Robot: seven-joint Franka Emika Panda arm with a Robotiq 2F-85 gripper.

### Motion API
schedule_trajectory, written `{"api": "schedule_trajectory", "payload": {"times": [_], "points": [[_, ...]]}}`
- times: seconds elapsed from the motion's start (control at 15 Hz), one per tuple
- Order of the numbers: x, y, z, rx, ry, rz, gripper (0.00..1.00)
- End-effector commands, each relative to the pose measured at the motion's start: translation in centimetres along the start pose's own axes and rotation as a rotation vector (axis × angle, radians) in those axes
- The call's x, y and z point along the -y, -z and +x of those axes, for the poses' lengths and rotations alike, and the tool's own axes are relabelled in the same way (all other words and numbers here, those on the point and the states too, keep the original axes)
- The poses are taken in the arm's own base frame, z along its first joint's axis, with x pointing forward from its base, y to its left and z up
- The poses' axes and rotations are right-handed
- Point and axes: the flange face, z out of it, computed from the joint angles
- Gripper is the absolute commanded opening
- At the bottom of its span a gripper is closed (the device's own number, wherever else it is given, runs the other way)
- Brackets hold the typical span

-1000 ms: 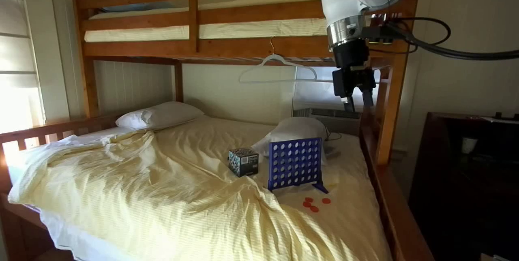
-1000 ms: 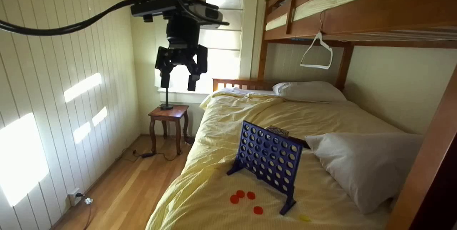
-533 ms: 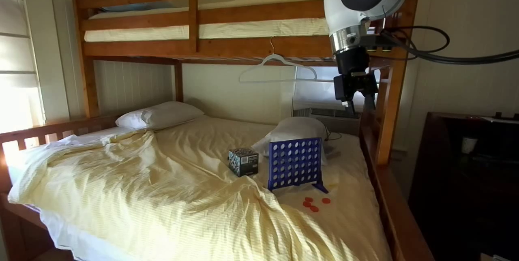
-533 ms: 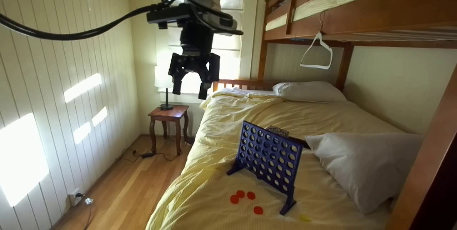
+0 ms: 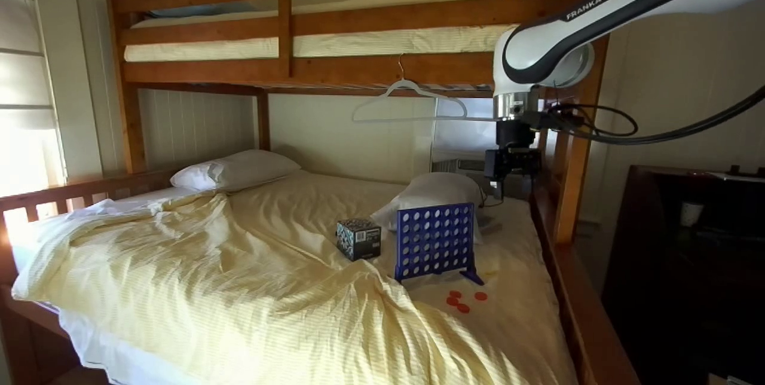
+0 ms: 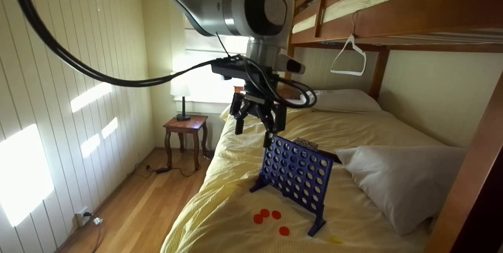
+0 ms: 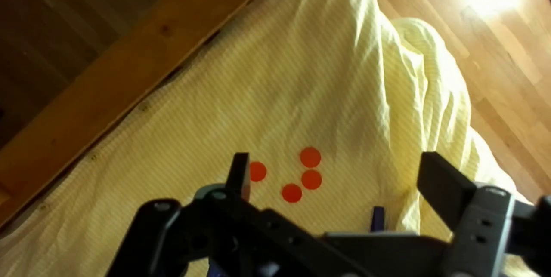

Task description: Put one orange disc in the blue board

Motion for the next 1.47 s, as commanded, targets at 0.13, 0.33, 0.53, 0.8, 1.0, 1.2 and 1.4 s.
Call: {"api": "schedule_trajectory", "payload": {"times": [0.13,0.33,0.53,0.8,1.0,1.2,1.4], "points": [[-0.3,-5.4,2.5,-0.108,0.030,0.089,1.00],[-0.1,-5.9,2.5,-0.086,0.034,0.064,1.00],[-0.1,-7.5,3.0,-0.060,0.046,0.065,1.00],[-0.1,-7.4,3.0,-0.061,0.048,0.065,1.00],[0.5,-9.4,3.9,-0.052,0.046,0.059,1.00],[0.5,-10.6,4.8,-0.104,0.053,0.049,1.00],[0.3,-11.7,6.3,-0.179,0.064,0.052,1.00]]}}
